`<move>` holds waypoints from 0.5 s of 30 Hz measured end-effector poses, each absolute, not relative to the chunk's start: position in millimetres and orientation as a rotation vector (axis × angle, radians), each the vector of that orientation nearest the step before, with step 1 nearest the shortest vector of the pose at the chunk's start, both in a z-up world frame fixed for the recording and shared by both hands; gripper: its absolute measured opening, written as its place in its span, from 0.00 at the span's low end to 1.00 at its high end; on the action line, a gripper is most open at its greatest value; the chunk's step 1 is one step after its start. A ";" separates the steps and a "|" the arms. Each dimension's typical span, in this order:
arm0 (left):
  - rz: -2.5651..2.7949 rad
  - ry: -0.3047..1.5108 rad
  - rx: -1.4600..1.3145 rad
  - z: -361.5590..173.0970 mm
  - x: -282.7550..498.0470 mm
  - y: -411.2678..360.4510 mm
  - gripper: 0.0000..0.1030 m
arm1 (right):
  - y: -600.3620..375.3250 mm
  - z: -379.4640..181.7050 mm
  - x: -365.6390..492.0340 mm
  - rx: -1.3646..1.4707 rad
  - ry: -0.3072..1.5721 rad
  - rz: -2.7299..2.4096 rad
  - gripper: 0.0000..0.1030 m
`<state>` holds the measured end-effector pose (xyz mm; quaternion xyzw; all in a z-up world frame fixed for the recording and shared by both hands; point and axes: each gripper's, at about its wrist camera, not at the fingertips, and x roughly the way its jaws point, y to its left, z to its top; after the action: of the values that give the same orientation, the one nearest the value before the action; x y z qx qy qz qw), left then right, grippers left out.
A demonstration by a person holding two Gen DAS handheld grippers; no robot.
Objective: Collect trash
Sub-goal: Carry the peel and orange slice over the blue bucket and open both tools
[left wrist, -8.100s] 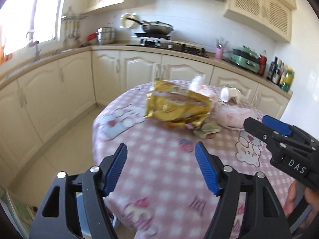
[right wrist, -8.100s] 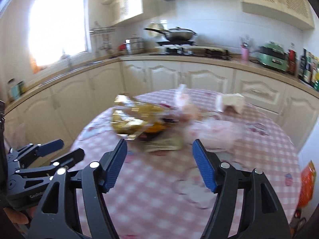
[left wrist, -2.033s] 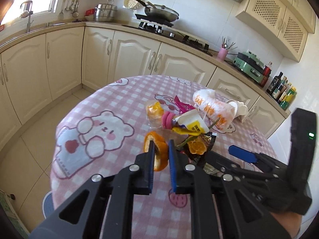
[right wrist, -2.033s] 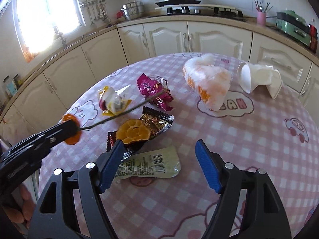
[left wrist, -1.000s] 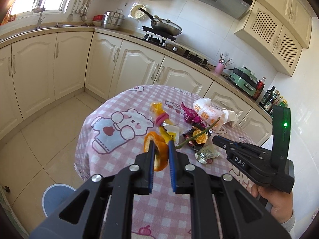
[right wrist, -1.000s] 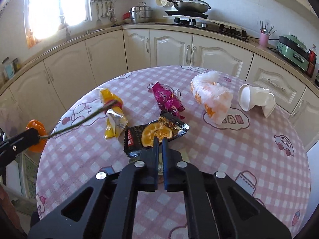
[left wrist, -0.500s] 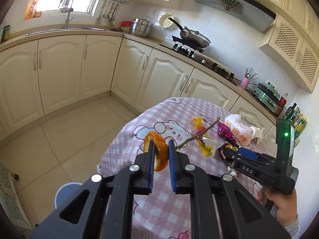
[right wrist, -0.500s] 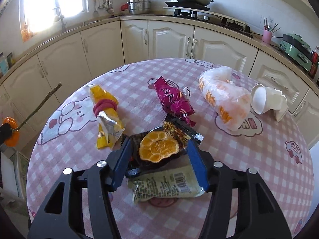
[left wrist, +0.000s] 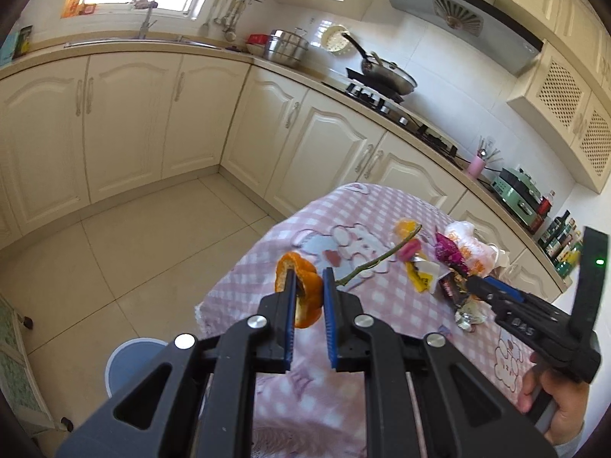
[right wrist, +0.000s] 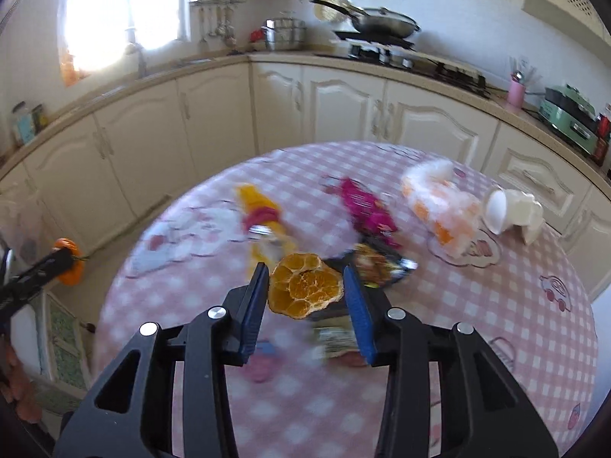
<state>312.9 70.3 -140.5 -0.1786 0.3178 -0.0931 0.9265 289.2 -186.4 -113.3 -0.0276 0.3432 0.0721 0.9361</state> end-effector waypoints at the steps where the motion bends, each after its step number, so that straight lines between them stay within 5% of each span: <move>1: -0.181 0.652 -0.372 -142.2 310.4 78.7 0.12 | -175.5 -111.1 286.0 -0.057 0.693 0.175 0.37; 15: 0.077 0.771 -0.445 -216.5 276.4 209.4 0.12 | 31.3 -151.2 261.1 -0.093 0.743 0.595 0.37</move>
<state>276.4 209.4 -216.5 -0.2153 0.3729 0.0374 0.9018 261.1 31.3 -151.2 -0.0448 0.3575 0.2863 0.8878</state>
